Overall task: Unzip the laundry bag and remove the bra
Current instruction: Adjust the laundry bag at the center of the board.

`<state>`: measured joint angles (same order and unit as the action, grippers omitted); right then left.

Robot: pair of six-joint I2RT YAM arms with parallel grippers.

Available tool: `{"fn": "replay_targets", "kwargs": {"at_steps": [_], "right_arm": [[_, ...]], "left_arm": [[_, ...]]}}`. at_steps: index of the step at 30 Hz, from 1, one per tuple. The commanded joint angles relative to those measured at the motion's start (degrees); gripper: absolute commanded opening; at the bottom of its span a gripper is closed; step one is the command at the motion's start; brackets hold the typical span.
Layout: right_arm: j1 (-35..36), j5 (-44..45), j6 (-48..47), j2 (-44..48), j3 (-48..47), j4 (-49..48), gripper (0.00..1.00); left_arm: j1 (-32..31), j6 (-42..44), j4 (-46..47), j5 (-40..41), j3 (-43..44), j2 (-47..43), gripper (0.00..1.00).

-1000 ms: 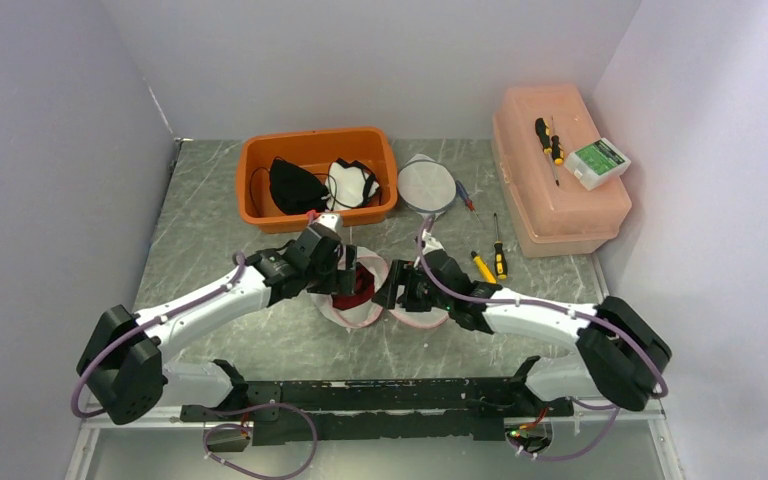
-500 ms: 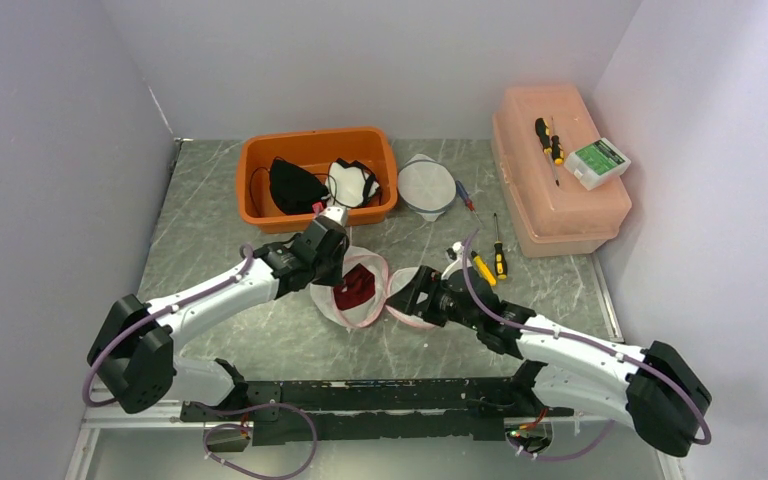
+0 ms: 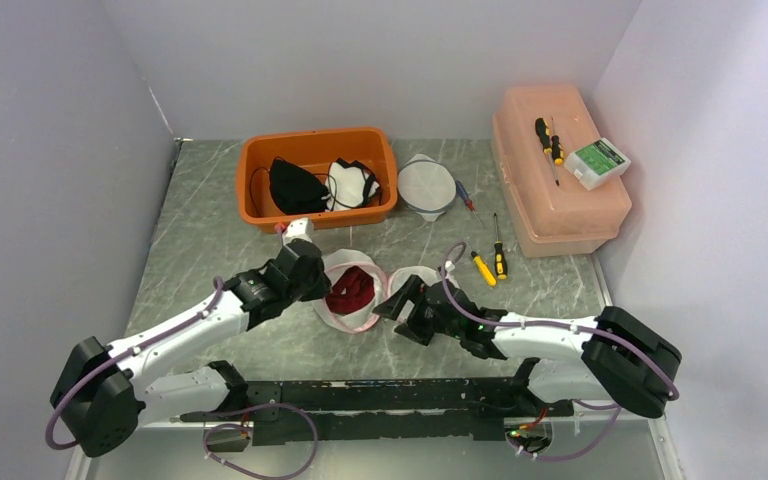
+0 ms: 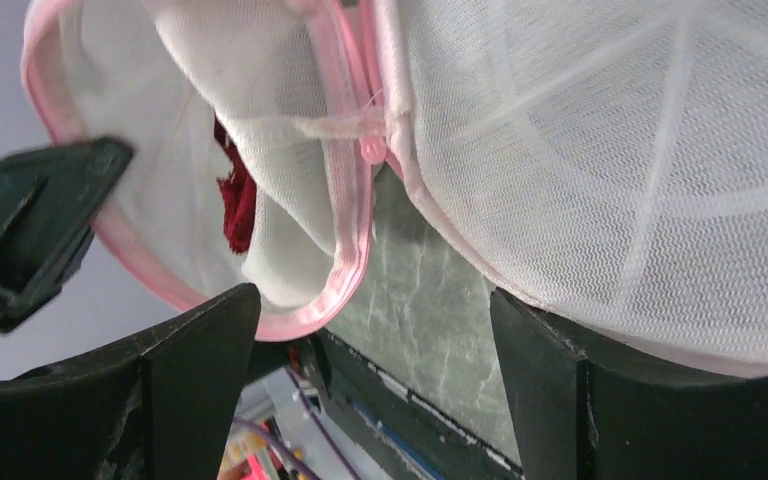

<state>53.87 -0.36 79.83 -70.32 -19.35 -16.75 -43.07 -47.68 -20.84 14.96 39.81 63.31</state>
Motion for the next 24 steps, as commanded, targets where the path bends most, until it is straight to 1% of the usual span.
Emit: {"fn": "replay_targets", "kwargs": {"at_steps": [1,4,7,11,13,15,18,21,24], "right_arm": [[-0.21,8.85,4.7,0.82,0.67,-2.18,0.9],[-1.04,12.17,5.8,0.19,1.19,-1.47,0.9],[-2.78,13.62,7.01,-0.32,2.33,-1.4,0.9],[-5.83,15.19,5.06,0.45,3.57,-0.13,0.89],[-7.88,15.26,2.13,1.11,3.86,0.13,0.87],[-9.62,15.37,-2.82,1.49,3.34,-0.16,0.84],[-11.44,13.37,-13.16,1.45,-0.36,1.09,0.81],[-11.57,8.24,-21.44,3.57,-3.53,2.34,0.81],[-9.87,2.65,-24.1,6.38,-3.17,-0.07,0.81]], "left_arm": [[-0.14,-3.72,0.2,1.75,-0.85,-2.78,0.03],[-0.15,-4.46,0.0,1.18,-1.4,-2.9,0.03],[-0.26,-5.09,0.6,0.12,-2.17,-2.84,0.03],[-0.26,-5.59,0.79,-0.9,-3.09,-3.0,0.03],[-0.21,-5.96,1.2,-1.89,-3.52,-3.08,0.03],[-0.35,-6.37,2.14,-3.13,-4.11,-3.09,0.03],[-0.53,-7.33,2.88,-5.04,-4.77,-3.43,0.03],[-0.84,-8.35,1.14,-4.9,-5.07,-5.72,0.03],[-0.86,-9.1,-0.53,-4.3,-5.68,-8.76,0.03]]}}
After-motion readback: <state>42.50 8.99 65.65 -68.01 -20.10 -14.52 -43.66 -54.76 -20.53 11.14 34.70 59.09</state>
